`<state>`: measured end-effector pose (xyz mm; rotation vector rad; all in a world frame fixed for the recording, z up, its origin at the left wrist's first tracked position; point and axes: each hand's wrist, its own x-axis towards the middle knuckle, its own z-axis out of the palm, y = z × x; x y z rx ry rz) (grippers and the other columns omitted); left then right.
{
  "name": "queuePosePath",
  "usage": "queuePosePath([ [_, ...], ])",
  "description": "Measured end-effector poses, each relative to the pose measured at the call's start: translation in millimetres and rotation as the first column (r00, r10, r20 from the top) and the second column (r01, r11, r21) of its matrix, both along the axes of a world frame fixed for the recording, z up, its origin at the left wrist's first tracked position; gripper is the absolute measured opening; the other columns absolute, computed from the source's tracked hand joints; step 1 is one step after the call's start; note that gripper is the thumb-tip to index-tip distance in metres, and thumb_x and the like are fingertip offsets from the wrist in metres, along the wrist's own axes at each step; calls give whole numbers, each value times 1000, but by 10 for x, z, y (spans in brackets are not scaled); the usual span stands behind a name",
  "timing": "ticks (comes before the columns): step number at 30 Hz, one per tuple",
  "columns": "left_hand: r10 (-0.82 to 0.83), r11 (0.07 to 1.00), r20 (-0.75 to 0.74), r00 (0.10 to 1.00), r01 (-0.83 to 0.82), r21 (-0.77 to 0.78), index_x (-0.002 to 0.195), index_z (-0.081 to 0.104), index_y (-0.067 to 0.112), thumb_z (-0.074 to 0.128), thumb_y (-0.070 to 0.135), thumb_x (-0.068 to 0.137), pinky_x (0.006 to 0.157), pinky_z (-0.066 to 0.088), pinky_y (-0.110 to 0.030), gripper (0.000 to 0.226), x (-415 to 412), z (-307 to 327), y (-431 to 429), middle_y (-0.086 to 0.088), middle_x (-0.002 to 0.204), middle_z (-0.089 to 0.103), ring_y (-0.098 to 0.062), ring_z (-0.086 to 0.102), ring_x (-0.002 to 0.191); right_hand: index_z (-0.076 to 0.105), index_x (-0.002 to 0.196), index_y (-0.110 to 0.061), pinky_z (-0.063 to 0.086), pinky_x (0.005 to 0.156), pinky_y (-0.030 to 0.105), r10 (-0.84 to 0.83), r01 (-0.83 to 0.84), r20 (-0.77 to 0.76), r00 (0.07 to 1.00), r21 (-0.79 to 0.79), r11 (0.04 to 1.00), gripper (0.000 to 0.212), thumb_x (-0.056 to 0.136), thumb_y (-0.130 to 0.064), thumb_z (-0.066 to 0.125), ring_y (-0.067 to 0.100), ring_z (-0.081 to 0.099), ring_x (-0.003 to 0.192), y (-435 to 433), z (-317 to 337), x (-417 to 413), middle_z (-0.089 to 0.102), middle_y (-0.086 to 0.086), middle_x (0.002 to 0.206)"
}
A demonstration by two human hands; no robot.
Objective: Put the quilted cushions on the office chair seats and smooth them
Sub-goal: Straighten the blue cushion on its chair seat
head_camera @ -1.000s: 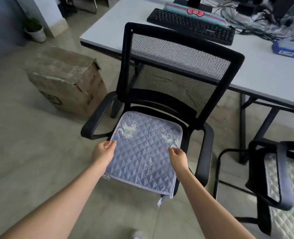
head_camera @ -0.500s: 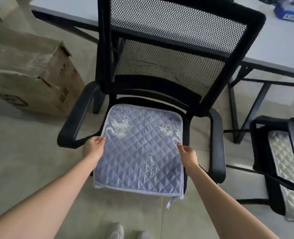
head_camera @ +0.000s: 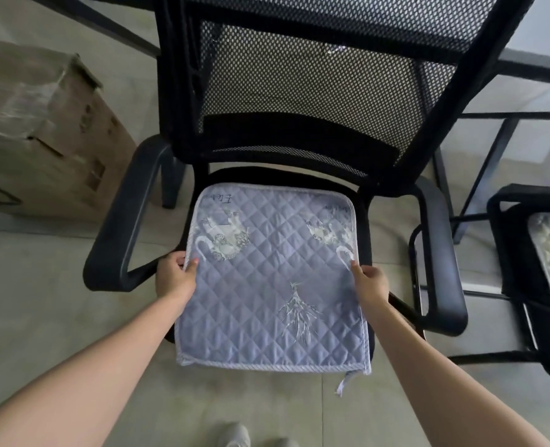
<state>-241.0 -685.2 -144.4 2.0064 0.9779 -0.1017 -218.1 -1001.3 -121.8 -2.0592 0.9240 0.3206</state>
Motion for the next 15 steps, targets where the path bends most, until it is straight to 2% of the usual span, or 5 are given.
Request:
queuePosePath([
  [3,71,997,59,996,-69,-39,110,60,1,63,15,86,76,41,-31,28,54,-37,8,-18,105,65,-30,60,90,50,57,-13,32,52,28,-99,100,-21,995,38,994,39,91,-31,55,20,41,51,-67,-57,-29,45,3,53],
  [6,107,993,89,990,-101,-67,103,61,2,65,12,84,75,44,-34,23,144,-86,29,-12,90,61,-36,62,90,63,81,-8,39,66,28,-246,246,-15,969,118,962,15,90,-21,60,23,53,69,-96,-72,-37,57,7,69],
  [9,132,988,97,986,-124,-91,101,62,2,67,13,82,76,46,-35,23,236,-150,39,-17,92,65,-29,60,83,64,88,-5,39,67,28,-285,281,18,958,132,951,16,89,-21,61,20,52,62,-114,-136,-29,58,7,68],
  [11,155,984,94,983,-145,-107,101,63,1,68,13,81,76,46,-34,24,265,-201,42,-16,94,66,-23,57,81,66,90,-4,40,61,28,-306,302,19,952,122,945,19,89,-23,61,17,49,56,-112,-186,-25,56,4,63],
  [15,192,974,100,976,-177,-139,102,63,1,69,14,81,76,47,-33,26,266,-243,41,-11,88,63,-21,56,81,67,93,-4,43,58,27,-334,328,30,942,125,936,22,88,-25,62,17,49,54,-100,-224,-16,56,3,62],
])
